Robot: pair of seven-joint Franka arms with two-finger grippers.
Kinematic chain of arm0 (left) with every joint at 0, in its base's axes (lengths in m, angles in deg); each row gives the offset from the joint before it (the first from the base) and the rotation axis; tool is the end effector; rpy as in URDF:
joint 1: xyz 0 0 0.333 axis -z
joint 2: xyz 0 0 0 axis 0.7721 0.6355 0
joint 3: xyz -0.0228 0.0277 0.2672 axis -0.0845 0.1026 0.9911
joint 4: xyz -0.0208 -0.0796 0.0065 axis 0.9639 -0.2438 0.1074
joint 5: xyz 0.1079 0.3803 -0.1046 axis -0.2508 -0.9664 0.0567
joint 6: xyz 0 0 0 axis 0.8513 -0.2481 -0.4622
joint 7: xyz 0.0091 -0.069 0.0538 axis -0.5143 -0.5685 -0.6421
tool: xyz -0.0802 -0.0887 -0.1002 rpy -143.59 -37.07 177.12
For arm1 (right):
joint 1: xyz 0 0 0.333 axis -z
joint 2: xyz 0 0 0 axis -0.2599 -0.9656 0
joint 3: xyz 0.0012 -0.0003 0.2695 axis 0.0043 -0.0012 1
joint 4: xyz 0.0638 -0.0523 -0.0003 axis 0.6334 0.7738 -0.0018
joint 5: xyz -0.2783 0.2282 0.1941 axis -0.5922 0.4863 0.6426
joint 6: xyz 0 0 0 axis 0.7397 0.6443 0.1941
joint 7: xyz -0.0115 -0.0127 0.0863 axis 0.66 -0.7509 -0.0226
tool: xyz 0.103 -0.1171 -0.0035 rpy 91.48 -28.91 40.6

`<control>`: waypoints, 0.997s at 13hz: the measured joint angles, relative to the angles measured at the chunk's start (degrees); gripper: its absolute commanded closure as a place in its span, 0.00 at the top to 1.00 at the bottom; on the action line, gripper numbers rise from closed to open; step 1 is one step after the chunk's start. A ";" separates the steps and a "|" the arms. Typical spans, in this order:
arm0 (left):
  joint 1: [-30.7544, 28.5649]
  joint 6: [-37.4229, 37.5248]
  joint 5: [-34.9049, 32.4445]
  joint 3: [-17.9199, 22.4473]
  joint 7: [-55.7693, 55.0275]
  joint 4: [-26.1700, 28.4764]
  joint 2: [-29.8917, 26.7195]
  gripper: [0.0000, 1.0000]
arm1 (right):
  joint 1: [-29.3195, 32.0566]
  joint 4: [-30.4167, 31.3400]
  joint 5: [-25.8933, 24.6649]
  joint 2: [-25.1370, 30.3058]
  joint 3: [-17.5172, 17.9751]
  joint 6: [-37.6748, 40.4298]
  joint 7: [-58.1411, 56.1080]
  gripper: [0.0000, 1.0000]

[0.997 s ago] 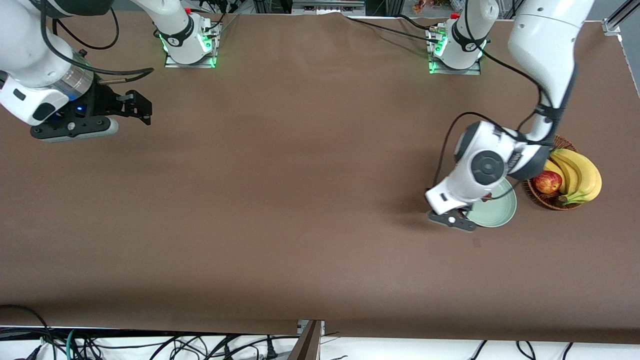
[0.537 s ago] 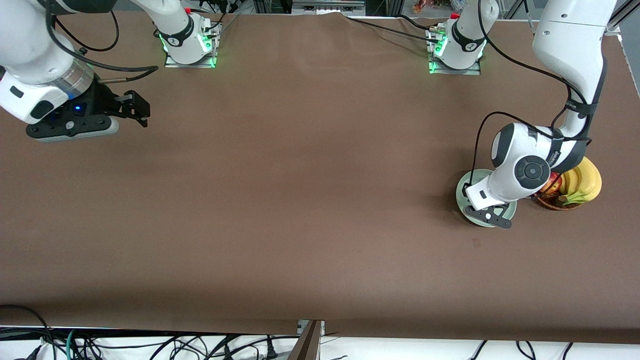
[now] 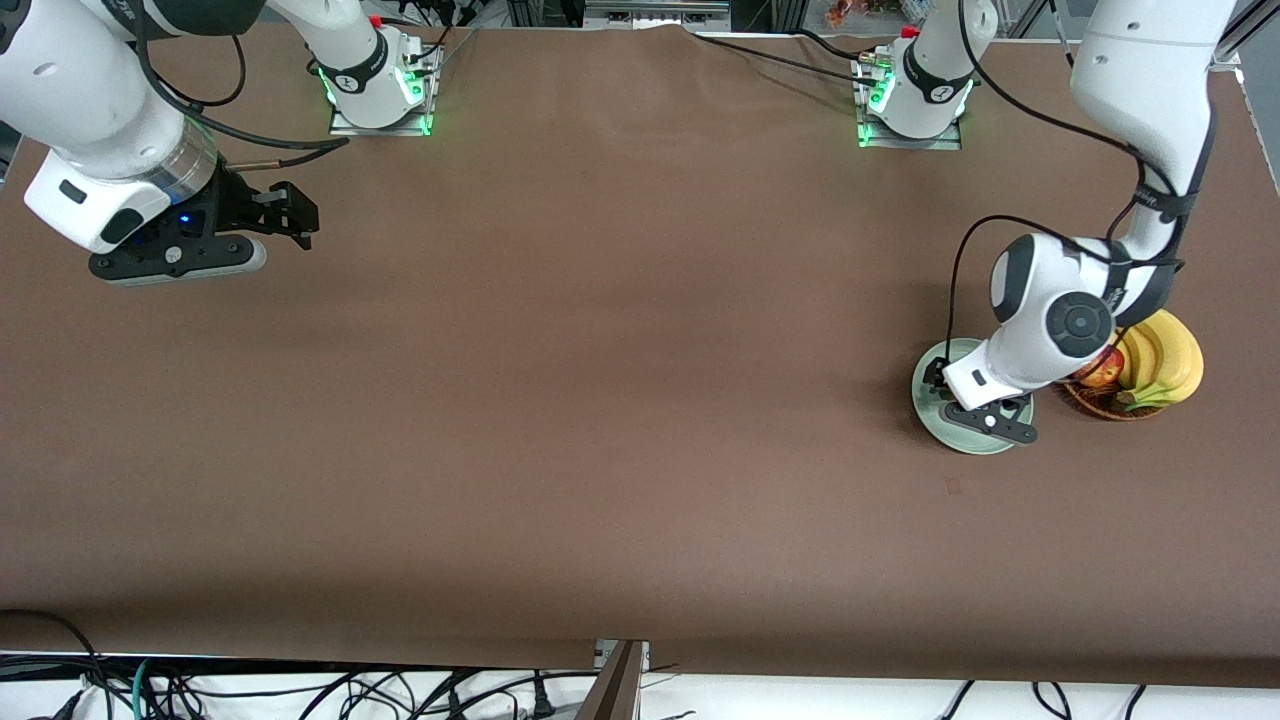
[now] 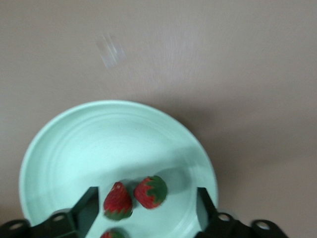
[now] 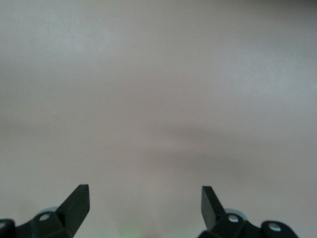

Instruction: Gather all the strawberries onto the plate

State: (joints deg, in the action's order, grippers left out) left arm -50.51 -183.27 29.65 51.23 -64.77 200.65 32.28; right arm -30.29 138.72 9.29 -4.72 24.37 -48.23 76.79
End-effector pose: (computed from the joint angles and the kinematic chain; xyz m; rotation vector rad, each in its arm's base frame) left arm 0.6011 -0.0254 0.1492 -3.0832 0.4292 0.0923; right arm 0.5660 0.1395 0.4896 3.0139 0.2878 -0.1210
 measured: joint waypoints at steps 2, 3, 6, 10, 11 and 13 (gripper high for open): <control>0.20 10.57 1.47 -0.20 -0.03 -7.16 -2.92 1.00 | 0.00 0.00 0.00 -0.02 0.00 0.02 0.00 1.00; 0.25 15.46 2.22 -0.27 -0.05 -11.40 -3.95 1.00 | 0.01 0.00 0.00 -0.02 0.00 0.03 0.01 0.99; 0.45 24.61 5.31 -0.28 -1.59 -20.07 -7.09 1.00 | 0.07 0.00 0.00 -0.07 -0.01 0.11 0.02 1.00; 0.79 34.69 5.48 -0.31 -9.35 -22.00 -14.77 1.00 | 4.19 0.00 0.00 -0.44 3.49 0.14 0.03 0.99; 0.79 36.40 5.48 -0.23 -9.93 -22.05 -16.44 1.00 | 5.94 0.00 0.00 -0.49 5.15 0.15 0.03 0.99; 0.75 39.05 5.48 0.58 -10.21 -22.56 -19.05 1.00 | 7.82 0.00 0.00 -0.53 6.97 0.20 0.03 0.99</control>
State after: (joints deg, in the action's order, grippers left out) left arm -49.76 -144.21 35.13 51.81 -74.98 178.09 13.23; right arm -22.46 138.72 9.29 -5.24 31.35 -48.03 76.81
